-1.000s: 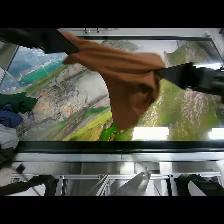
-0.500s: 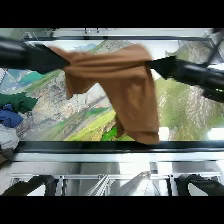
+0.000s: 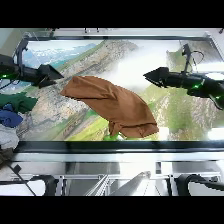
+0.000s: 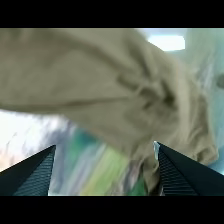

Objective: Fold the shirts.

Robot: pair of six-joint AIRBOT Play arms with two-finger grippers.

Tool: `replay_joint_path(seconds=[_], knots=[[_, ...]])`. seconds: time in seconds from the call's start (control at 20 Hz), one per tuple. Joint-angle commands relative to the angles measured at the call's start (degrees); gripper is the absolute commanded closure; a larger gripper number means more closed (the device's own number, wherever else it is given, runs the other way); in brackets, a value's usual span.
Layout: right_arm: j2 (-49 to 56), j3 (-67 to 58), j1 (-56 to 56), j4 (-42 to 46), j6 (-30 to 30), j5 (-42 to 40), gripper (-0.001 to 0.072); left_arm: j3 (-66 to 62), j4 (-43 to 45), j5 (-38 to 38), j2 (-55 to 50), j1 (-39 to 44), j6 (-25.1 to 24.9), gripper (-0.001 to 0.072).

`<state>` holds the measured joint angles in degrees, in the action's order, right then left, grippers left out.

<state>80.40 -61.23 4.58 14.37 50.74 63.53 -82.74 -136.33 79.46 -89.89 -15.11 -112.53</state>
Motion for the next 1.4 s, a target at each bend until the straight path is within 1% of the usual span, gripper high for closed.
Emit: replay_joint_path(seconds=[0.0,0.1,0.15,0.2,0.25,0.35,0.45,0.5,0.7,0.75,0.8,0.9,0.95,1.0,1.05,1.1,1.15,1.25,1.35], knots=[[-4.5,4.5,1.6,14.7,12.3,7.3,0.0349,2.0,-0.7,6.6,-4.8,-3.7,-0.2,-0.0008],[-10.3,13.9,1.0,15.0,14.8,5.9,0.0355,4.1,-0.7,3.9,-7.1,-3.6,-2.3,-0.0008],[-14.0,19.2,0.9,15.0,16.4,3.8,0.0417,4.1,-0.8,1.9,-8.6,-3.6,-2.5,-0.0008],[-18.1,24.5,0.9,15.0,18.4,1.2,0.0426,3.0,-0.7,0.1,-10.5,-3.6,-2.5,-0.0008],[-22.6,29.7,0.9,15.0,20.5,-1.5,0.0408,1.0,-0.7,-0.8,-12.8,-3.6,-2.5,-0.0007],[-30.1,37.3,0.9,15.0,24.9,-4.0,0.0402,-4.2,-1.3,-0.9,-17.8,-2.9,-2.4,-0.0007],[-34.7,42.2,1.0,15.0,27.9,-4.7,0.0318,-9.6,-1.4,-0.6,-22.4,-1.3,-2.0,-0.0007],[-35.8,43.8,1.0,15.1,28.9,-4.7,0.0318,-12.2,-1.4,-0.4,-24.6,-0.4,-1.4,-0.0007],[-36.5,45.8,1.0,15.0,29.5,-4.6,0.0316,-24.2,-1.2,-0.2,-32.6,3.2,1.2,-0.0007],[-36.5,45.8,1.0,14.4,29.5,-4.6,0.0297,-26.9,-1.1,0.2,-34.4,3.9,1.6,-0.0006],[-36.5,45.8,1.0,14.1,29.5,-4.5,0.0242,-29.3,-1.1,0.9,-36.1,4.3,2.4,-0.0006],[-36.5,45.8,1.0,13.9,29.5,-4.1,0.0232,-32.8,-1.1,2.4,-38.7,4.7,3.6,-0.0004],[-36.5,45.8,1.0,13.9,29.5,-4.0,0.0232,-33.6,-1.1,3.5,-39.5,5.0,3.6,0.0048],[-36.5,45.8,1.0,14.0,29.5,-3.2,0.0232,-33.5,-1.2,4.5,-39.9,5.1,3.6,0.0134],[-36.5,45.8,1.0,14.0,29.7,-2.0,0.0232,-33.0,-1.2,5.2,-39.9,5.1,3.5,0.0254],[-36.5,45.8,1.0,14.8,30.6,-0.7,0.0232,-32.8,-1.4,6.0,-39.9,5.1,3.5,0.057],[-36.5,45.9,1.0,17.2,32.7,0.0,0.0232,-32.8,-1.7,6.5,-39.9,5.1,2.4,0.0686],[-36.4,47.6,0.9,22.8,36.8,-0.5,0.0232,-32.8,-4.9,7.3,-39.9,4.6,2.4,0.0686],[-36.3,50.0,0.9,22.4,37.0,-4.5,0.0231,-32.8,-7.9,8.7,-39.9,4.1,2.4,0.0686]])
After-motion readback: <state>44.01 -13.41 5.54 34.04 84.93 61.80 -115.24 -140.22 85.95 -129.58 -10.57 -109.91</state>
